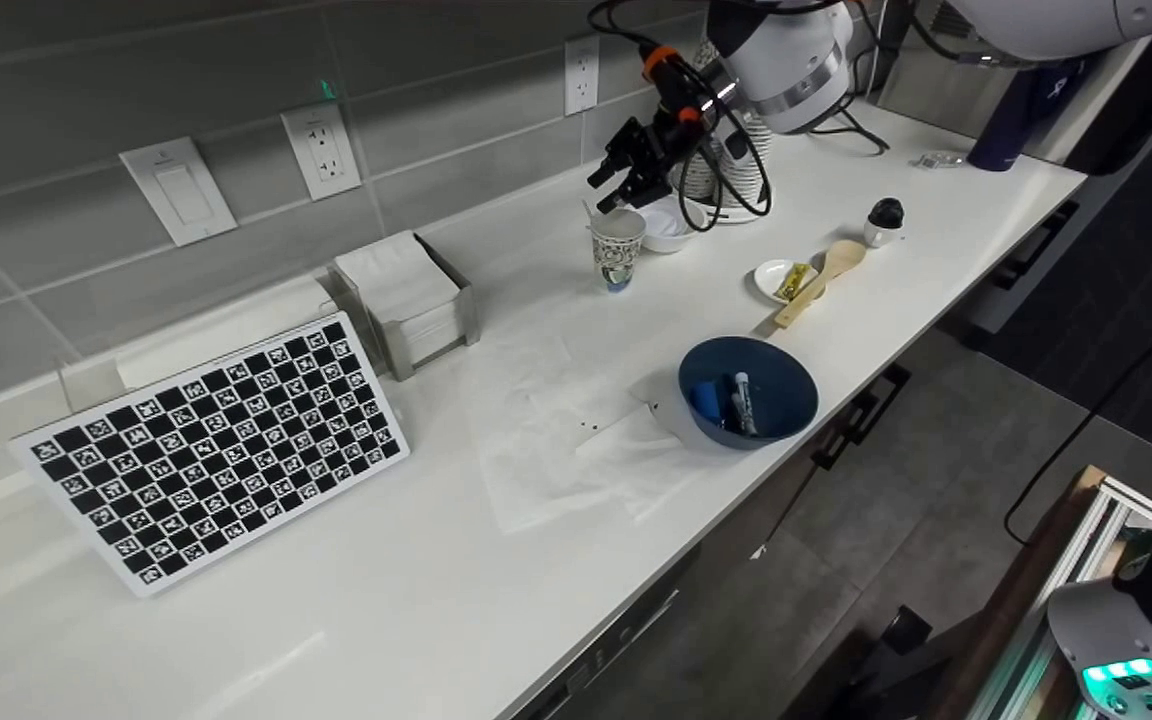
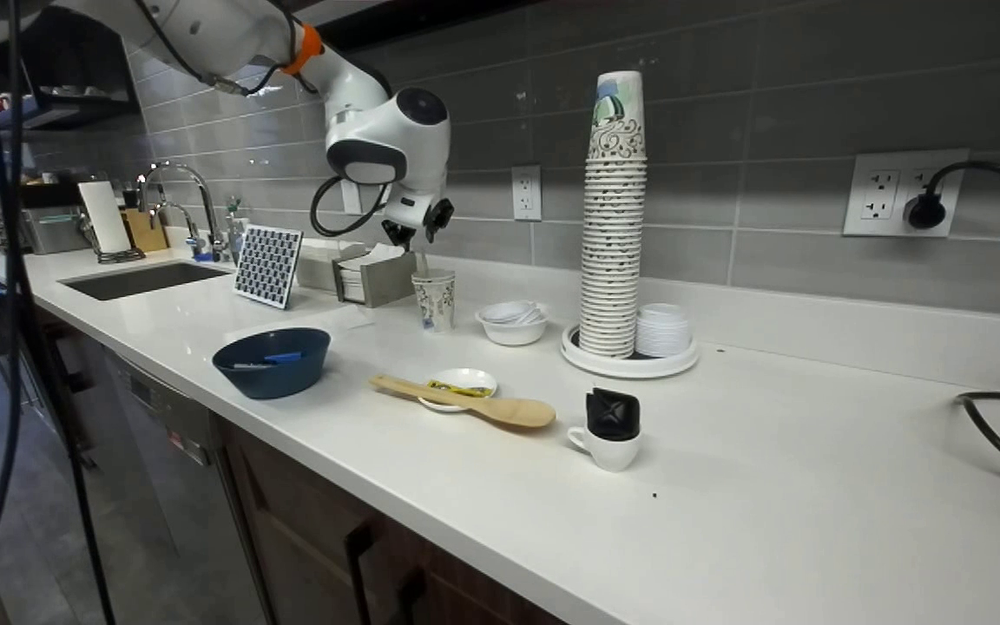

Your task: Remove the white spoon from the blue bowl and place it in the two stacked coffee cups on the left.

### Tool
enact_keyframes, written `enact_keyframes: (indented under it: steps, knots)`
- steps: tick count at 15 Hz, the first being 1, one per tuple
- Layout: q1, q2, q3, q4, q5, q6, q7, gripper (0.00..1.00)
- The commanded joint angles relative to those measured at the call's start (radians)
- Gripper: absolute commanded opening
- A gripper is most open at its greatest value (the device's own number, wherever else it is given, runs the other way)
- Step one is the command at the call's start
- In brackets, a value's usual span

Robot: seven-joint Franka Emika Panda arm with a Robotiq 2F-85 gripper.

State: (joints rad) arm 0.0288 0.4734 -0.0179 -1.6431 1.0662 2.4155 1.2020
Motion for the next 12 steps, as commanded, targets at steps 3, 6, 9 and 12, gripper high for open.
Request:
enact_keyframes:
  steps: [3, 6, 9, 12]
  knots:
    - [-0.105, -0.184, -0.007, -0.123, -0.004, -0.303, -0.095, 0.99]
    - [-0.154, -0.322, -0.046, -0.238, -0.039, -0.513, -0.265, 1.00]
    - [-0.180, -0.458, -0.092, -0.361, -0.075, -0.672, -0.436, 1.00]
    - [-0.196, -0.611, -0.132, -0.493, -0.089, -0.765, -0.577, 1.00]
